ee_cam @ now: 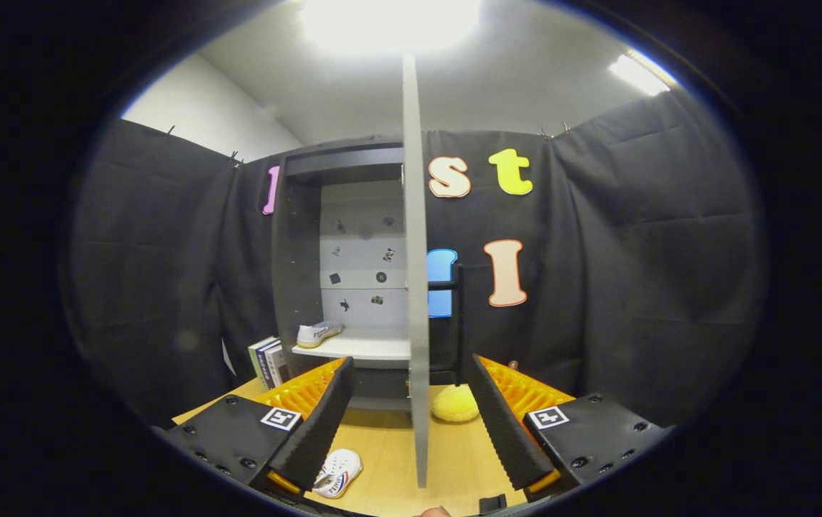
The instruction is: Open the shoe cabinet door, grab the shoes and put them into the shoe cabinet, then close the shoe cabinet door.
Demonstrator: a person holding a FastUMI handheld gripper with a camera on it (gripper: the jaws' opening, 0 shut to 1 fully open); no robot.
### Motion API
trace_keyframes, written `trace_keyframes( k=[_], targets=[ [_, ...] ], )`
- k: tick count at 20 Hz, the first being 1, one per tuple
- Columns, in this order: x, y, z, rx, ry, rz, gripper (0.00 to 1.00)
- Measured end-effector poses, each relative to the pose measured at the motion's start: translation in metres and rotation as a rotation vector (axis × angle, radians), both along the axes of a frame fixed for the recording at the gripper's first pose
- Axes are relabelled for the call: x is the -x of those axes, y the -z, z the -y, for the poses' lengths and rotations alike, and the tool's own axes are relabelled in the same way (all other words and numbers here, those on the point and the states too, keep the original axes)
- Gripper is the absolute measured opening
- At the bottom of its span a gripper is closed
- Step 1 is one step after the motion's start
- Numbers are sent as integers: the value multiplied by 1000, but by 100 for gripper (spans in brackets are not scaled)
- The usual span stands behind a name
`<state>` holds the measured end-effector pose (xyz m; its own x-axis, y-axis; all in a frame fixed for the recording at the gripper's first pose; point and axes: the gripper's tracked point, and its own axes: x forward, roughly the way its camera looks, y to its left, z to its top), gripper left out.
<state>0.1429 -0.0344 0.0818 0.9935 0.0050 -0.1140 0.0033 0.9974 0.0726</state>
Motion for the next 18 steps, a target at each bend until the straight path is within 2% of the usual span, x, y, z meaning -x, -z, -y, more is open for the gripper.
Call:
trace_keyframes(
  k=[9, 18],
  targets=[
    [-18, 100, -100, -12, -192, -178, 99],
    [-53, 219, -159, -44, -260, -423, 99]
  ],
)
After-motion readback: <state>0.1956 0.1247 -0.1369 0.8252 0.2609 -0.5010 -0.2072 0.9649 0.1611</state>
